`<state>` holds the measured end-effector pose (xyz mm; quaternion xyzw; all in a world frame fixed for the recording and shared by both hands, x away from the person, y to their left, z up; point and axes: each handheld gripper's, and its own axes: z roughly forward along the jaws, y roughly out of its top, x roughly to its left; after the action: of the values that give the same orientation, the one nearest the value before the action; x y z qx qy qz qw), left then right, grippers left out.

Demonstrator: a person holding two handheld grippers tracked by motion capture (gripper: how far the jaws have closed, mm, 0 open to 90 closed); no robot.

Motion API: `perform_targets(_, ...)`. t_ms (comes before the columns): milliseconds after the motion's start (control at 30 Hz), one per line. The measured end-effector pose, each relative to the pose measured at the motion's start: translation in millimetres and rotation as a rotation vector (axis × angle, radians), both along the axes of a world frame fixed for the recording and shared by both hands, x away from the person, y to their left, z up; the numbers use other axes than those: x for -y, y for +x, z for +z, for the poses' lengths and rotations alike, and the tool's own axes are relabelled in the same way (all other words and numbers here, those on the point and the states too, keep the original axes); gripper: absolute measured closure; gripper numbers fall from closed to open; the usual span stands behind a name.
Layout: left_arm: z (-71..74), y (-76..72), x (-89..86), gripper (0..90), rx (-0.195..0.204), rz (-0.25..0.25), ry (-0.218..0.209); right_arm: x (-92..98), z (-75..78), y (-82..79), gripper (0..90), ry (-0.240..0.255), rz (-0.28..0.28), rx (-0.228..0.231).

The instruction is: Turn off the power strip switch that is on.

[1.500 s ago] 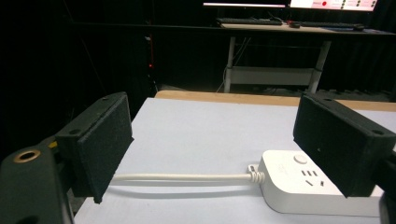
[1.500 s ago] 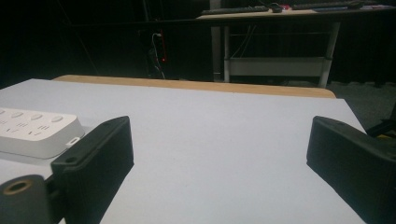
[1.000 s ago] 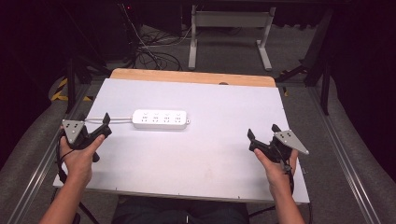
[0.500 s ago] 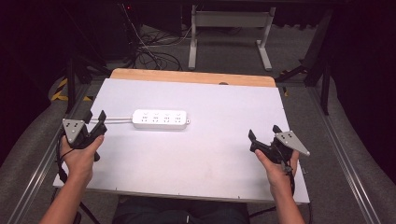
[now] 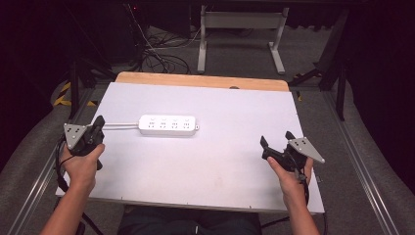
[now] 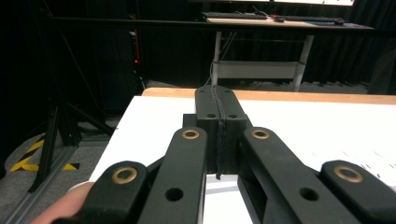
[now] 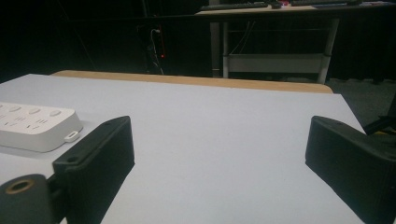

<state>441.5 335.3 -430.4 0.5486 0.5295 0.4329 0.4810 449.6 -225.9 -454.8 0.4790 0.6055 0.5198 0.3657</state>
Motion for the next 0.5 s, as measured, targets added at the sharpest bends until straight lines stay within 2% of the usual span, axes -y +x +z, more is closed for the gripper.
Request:
perform_targets(233,7.6,-0.9,-4.5,90.0,-0.001,-0.002,-0.005,-0.9,0.2,0.0,8.4,-0.008,0.006,0.001)
perform_targets(367,9.9,-1.2,-6.5,90.0,-0.018,-0.013,0.0,-1.0,0.2,0.1,8.4,-0.009,0.009,0.0)
perform_targets(500,12.7,0.0,-6.0,90.0,-0.006,-0.022,0.002,-0.9,0.1,-0.1,8.5,-0.008,0.01,0.0)
